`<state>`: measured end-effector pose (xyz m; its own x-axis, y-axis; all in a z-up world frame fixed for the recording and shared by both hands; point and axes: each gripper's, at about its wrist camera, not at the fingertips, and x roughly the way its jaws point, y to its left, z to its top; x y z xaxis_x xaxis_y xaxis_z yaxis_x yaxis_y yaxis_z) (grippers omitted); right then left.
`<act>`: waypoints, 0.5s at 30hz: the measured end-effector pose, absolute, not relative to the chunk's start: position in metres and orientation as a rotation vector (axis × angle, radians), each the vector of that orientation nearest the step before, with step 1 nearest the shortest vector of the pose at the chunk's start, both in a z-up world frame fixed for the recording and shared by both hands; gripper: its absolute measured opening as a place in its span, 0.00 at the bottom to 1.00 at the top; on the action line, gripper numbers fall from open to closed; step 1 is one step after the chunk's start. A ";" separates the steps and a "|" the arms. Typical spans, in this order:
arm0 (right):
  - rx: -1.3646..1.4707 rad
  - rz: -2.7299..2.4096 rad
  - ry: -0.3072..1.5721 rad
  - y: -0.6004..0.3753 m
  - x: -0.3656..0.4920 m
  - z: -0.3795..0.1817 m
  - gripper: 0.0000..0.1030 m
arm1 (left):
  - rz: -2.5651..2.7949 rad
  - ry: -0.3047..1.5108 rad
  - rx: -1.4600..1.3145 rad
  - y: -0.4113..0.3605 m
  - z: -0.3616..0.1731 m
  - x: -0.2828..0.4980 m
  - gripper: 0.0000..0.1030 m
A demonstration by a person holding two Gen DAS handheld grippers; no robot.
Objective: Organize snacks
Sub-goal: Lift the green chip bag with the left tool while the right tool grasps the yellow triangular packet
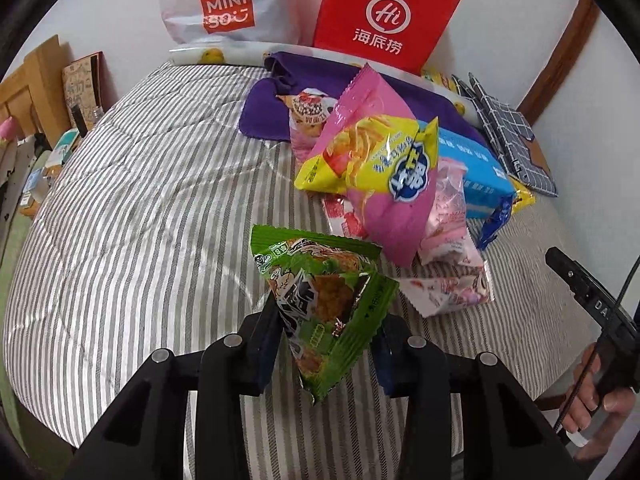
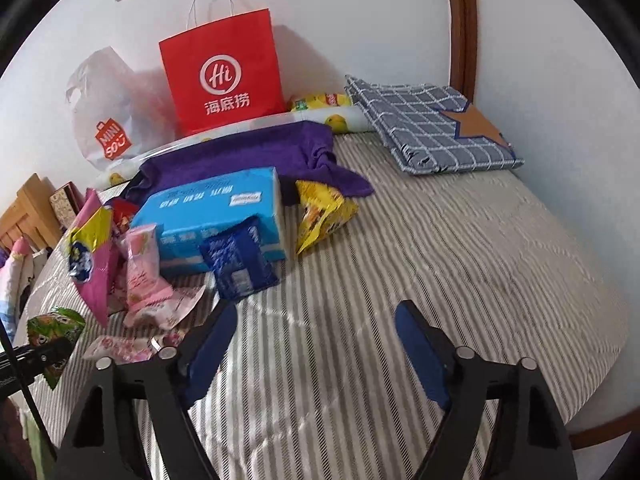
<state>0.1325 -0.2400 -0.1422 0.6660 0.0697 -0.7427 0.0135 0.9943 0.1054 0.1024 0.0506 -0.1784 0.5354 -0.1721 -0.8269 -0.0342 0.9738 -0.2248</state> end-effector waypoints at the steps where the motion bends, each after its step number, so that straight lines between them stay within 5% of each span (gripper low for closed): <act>1: 0.108 0.027 0.838 -0.242 0.135 -0.142 0.74 | -0.080 1.003 -0.224 0.051 -0.177 0.105 0.38; 15: 0.151 0.034 0.879 -0.252 0.194 -0.154 0.53 | -0.064 1.019 -0.246 0.064 -0.174 0.135 0.38</act>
<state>0.1935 -0.2516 -0.1536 0.6382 0.0919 -0.7644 0.0322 0.9888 0.1458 0.1355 0.0641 -0.1736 0.5248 -0.1675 -0.8346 -0.0612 0.9705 -0.2333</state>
